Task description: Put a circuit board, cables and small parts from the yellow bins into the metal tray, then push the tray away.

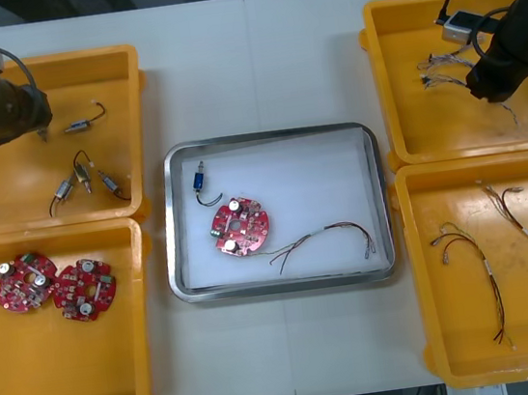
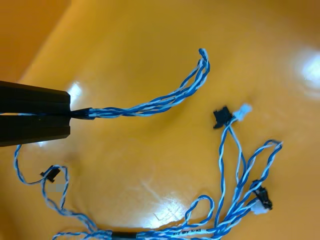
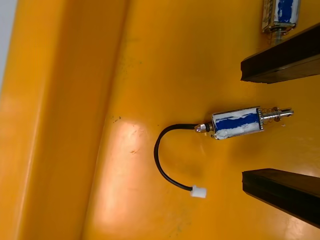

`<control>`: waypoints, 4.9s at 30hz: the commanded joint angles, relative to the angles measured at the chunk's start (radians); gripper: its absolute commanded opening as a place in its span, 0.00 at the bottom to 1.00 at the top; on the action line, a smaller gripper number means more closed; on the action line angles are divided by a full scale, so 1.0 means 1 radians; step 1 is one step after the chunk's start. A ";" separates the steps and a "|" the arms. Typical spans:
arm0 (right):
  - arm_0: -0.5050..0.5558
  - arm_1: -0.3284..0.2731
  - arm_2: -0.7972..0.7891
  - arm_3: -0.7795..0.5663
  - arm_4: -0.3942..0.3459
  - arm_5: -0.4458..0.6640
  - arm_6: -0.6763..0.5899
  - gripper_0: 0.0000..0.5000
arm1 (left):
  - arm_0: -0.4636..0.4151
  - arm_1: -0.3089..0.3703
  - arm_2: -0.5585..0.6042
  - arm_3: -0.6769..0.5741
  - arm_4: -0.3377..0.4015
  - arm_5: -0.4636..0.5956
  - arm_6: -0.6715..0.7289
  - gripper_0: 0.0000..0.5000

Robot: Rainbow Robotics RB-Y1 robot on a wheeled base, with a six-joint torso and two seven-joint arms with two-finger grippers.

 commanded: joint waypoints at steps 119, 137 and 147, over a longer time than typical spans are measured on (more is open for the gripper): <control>0.256 0.224 0.691 -0.774 -0.027 0.044 -0.290 1.00 | 0.113 -0.144 0.203 -0.964 0.008 0.877 0.063 0.00; 0.250 0.224 0.544 -0.999 -0.030 0.323 -0.313 1.00 | 0.113 -0.144 0.199 -0.975 0.028 0.877 0.075 0.00; 0.231 0.201 0.331 -1.091 -0.002 0.376 -0.350 1.00 | 0.111 -0.144 0.156 -1.002 0.034 0.877 0.125 0.00</control>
